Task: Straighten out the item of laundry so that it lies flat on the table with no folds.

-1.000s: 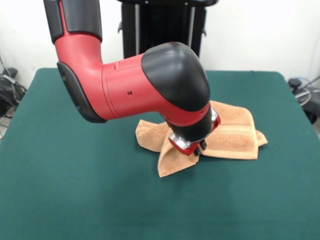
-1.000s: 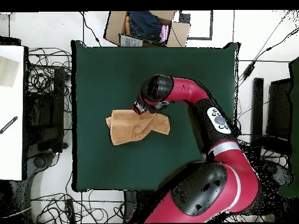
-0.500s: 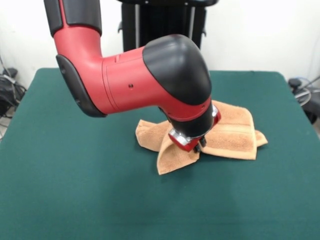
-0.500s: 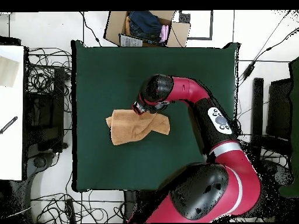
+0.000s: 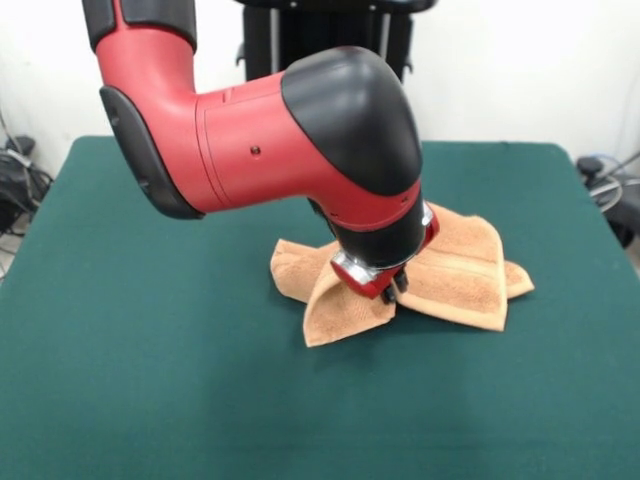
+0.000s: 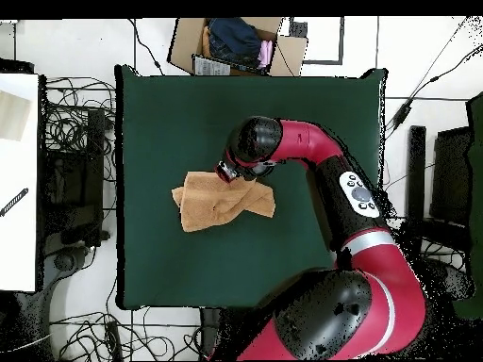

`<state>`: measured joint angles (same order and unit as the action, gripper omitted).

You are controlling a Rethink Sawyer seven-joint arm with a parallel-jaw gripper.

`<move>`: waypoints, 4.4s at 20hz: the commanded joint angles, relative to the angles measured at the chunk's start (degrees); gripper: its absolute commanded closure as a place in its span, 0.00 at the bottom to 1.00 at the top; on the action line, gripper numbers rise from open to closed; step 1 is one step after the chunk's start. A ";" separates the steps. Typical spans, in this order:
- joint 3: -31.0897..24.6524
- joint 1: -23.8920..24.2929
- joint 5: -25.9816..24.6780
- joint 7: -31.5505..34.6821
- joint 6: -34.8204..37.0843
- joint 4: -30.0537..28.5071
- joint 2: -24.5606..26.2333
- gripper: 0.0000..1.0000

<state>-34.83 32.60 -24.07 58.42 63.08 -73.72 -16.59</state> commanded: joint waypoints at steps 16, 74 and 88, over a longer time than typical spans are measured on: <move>2.35 -0.18 -0.77 4.66 -4.94 -1.36 -1.22 1.00; 2.20 -1.39 0.68 9.20 -10.64 2.83 -3.38 1.00; 1.77 -1.78 1.79 10.26 -15.94 3.40 -2.94 1.00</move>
<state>-34.83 32.28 -23.50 58.42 52.65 -72.62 -19.87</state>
